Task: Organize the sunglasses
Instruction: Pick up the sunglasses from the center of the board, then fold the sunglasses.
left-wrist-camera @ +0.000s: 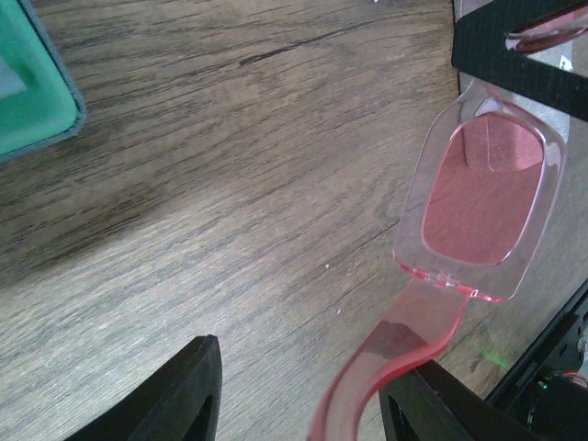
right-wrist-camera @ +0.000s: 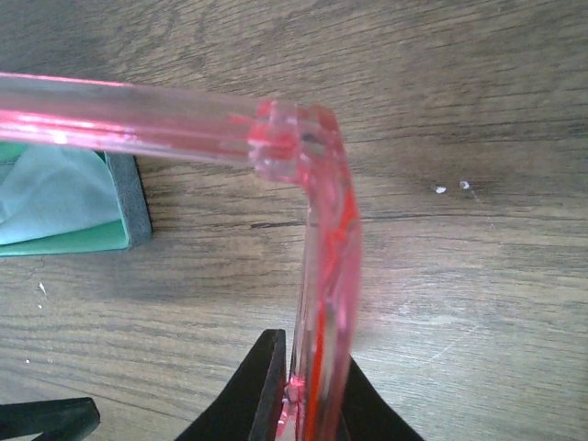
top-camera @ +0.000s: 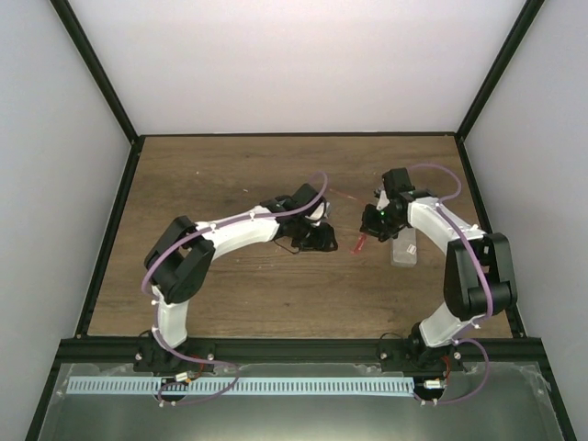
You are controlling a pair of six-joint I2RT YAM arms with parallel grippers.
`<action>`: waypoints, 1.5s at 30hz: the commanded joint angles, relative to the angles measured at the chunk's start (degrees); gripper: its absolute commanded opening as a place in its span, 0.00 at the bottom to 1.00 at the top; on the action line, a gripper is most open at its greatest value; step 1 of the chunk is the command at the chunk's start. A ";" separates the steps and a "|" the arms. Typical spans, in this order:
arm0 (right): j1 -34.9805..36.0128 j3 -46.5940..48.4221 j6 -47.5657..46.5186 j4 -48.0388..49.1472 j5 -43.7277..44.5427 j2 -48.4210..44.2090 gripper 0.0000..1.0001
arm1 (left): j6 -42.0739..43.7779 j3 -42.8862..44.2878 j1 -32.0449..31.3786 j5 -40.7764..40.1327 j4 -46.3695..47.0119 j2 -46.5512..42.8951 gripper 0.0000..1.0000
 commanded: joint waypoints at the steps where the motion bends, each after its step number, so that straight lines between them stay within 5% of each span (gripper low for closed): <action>1: 0.57 -2.28 0.33 -0.45 -4.13 -3.36 0.09 | 1.85 4.60 -0.16 -0.99 -0.74 2.75 0.49; 26: 3.13 -7.04 1.49 0.53 -6.24 -7.47 0.09 | 1.56 13.53 -3.25 1.94 -2.77 10.00 0.49; 39: 2.51 -5.72 2.05 0.93 -1.21 -5.68 0.10 | 4.83 -6.05 1.29 -6.82 -6.82 -9.16 0.47; 45: 2.62 -6.53 1.38 1.89 -2.12 -6.19 0.12 | 5.71 -4.95 5.59 -8.31 -7.46 -14.32 0.48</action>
